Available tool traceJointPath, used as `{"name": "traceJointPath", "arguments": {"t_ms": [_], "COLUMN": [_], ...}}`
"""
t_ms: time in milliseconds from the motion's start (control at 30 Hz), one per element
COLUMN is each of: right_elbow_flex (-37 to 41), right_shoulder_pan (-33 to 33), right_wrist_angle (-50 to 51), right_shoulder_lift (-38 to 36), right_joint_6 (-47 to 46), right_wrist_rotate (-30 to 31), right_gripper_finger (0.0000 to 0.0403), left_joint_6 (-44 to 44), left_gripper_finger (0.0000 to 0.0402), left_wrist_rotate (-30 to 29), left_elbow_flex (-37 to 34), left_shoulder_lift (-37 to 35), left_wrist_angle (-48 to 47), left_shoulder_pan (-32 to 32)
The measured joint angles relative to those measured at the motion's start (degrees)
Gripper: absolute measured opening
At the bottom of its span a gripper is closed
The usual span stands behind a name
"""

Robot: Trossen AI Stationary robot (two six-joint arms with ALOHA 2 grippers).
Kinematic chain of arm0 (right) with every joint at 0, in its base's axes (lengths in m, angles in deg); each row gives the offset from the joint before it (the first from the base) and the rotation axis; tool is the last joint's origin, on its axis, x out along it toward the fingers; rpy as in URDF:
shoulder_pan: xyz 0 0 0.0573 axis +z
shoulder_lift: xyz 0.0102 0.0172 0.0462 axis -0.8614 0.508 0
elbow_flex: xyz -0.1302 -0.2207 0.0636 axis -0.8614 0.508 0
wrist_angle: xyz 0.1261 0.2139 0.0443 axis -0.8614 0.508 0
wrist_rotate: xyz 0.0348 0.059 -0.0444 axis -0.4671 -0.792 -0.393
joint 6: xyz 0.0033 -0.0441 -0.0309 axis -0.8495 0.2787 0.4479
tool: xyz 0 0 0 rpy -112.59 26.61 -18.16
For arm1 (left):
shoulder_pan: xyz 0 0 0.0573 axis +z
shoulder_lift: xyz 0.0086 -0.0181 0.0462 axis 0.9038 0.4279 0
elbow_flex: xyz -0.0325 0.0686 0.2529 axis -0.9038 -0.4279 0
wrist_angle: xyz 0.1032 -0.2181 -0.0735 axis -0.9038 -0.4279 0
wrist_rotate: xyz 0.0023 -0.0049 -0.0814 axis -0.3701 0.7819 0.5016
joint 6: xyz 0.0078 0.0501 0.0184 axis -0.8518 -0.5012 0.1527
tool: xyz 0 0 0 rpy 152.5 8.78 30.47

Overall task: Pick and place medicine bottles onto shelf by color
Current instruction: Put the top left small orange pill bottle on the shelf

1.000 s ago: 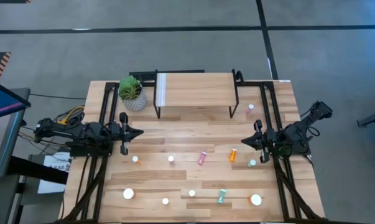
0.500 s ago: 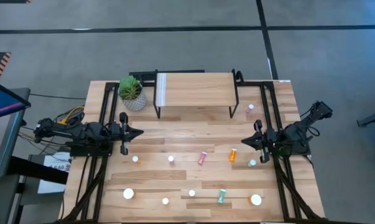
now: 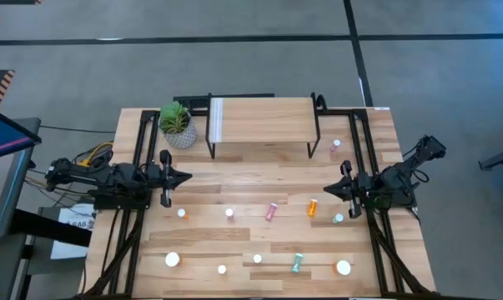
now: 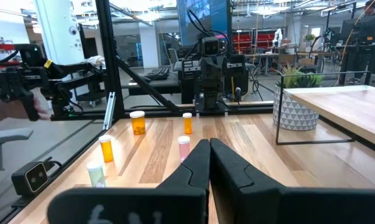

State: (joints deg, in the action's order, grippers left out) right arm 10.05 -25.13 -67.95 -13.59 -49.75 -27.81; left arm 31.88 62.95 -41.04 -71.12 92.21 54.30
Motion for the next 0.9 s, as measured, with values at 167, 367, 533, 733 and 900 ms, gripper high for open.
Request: {"name": "traceJointPath", "arguments": {"t_ms": [167, 367, 533, 733, 900], "right_elbow_flex": [-0.02, -0.01, 0.01, -0.02, -0.01], "right_shoulder_pan": [-0.02, -0.01, -0.02, -0.02, -0.01], "right_wrist_angle": [-0.02, -0.01, -0.01, 0.01, 0.00], "right_shoulder_lift": [0.00, -0.01, 0.00, 0.00, 0.00], "right_joint_6": [0.00, 0.00, 0.00, 0.00, 0.00], "right_wrist_rotate": [0.00, 0.00, 0.02, 0.00, 0.00], "right_gripper_finger": [0.0027, 0.0027, 0.0027, 0.0027, 0.0027], "left_joint_6": [7.48, 8.87, 8.96, 11.08, 11.35], "left_gripper_finger": [0.0000, 0.0000, 0.0000, 0.0000, 0.0000], "left_wrist_rotate": [-0.02, -0.02, 0.07, -2.12, -0.64], "left_elbow_flex": [0.00, 0.00, 0.00, 0.00, 0.00], "left_shoulder_lift": [0.02, 0.02, 0.04, 0.04, 0.02], "left_wrist_angle": [0.24, -0.73, -1.77, -1.55, 3.71], "left_shoulder_pan": [0.02, 0.01, 0.02, 0.02, 0.03]}}
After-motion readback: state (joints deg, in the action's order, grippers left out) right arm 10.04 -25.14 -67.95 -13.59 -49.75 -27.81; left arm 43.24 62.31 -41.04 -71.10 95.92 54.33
